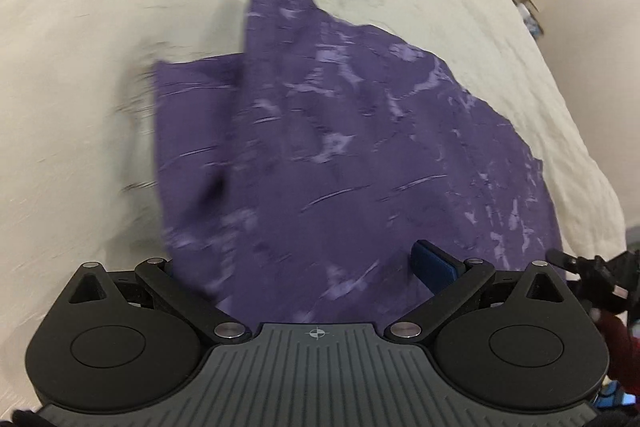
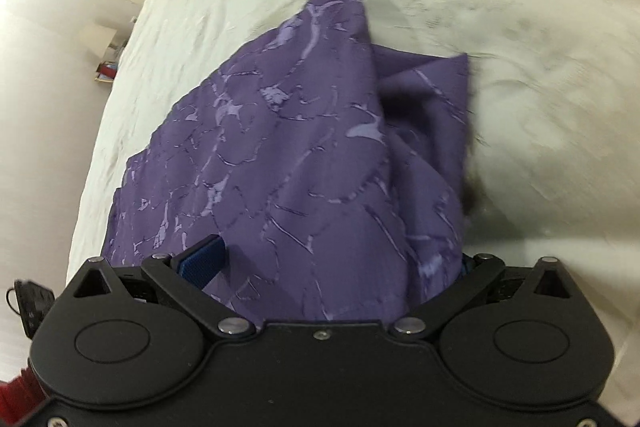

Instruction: Fold large clothes

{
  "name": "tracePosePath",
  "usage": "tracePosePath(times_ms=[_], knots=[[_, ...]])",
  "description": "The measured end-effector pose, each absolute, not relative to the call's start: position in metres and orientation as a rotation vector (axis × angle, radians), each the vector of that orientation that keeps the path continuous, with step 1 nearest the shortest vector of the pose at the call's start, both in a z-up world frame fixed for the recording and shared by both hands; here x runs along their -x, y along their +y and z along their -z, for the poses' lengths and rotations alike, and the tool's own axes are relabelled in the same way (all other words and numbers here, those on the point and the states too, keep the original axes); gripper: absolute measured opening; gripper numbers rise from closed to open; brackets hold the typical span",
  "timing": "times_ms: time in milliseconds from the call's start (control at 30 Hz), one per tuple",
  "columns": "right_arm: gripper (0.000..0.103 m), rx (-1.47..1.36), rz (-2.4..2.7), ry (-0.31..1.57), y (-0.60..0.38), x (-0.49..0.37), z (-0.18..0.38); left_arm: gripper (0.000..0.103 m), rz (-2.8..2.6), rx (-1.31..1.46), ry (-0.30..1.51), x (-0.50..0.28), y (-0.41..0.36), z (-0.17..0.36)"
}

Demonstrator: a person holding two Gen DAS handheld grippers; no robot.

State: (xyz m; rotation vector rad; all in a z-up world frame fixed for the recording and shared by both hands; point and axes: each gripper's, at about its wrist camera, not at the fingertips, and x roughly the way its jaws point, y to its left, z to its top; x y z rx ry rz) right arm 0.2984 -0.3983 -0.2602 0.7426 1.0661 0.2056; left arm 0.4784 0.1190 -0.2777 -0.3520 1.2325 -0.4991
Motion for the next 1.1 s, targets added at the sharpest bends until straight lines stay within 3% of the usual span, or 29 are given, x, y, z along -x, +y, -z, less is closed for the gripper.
tracePosePath(times_ms=[333, 400, 467, 533, 600, 800, 1100], knots=[[0.103, -0.808, -0.207, 1.099, -0.404, -0.291, 0.26, 0.098, 0.466, 0.512, 1.303, -0.472, 0.128, 0.281], [0.103, -0.769, -0.198, 1.138, -0.397, -0.295, 0.256, 0.077, 0.454, 0.466, 1.308, -0.472, 0.126, 0.278], [0.091, -0.725, -0.19, 1.163, -0.391, -0.299, 0.251, 0.052, 0.471, 0.426, 1.32, -0.471, 0.123, 0.273], [0.062, -0.701, -0.185, 1.179, -0.387, -0.299, 0.245, 0.036, 0.474, 0.454, 1.328, -0.471, 0.126, 0.266], [0.05, -0.711, -0.188, 1.175, -0.386, -0.296, 0.236, 0.03, 0.484, 0.484, 1.321, -0.467, 0.133, 0.258], [0.034, -0.734, -0.174, 1.178, -0.387, -0.273, 0.211, 0.026, 0.599, 0.477, 1.35, -0.443, 0.151, 0.24], [0.034, -0.75, -0.227, 1.316, -0.379, -0.187, 0.207, 0.026, 0.686, 0.471, 1.456, -0.371, 0.206, 0.234]])
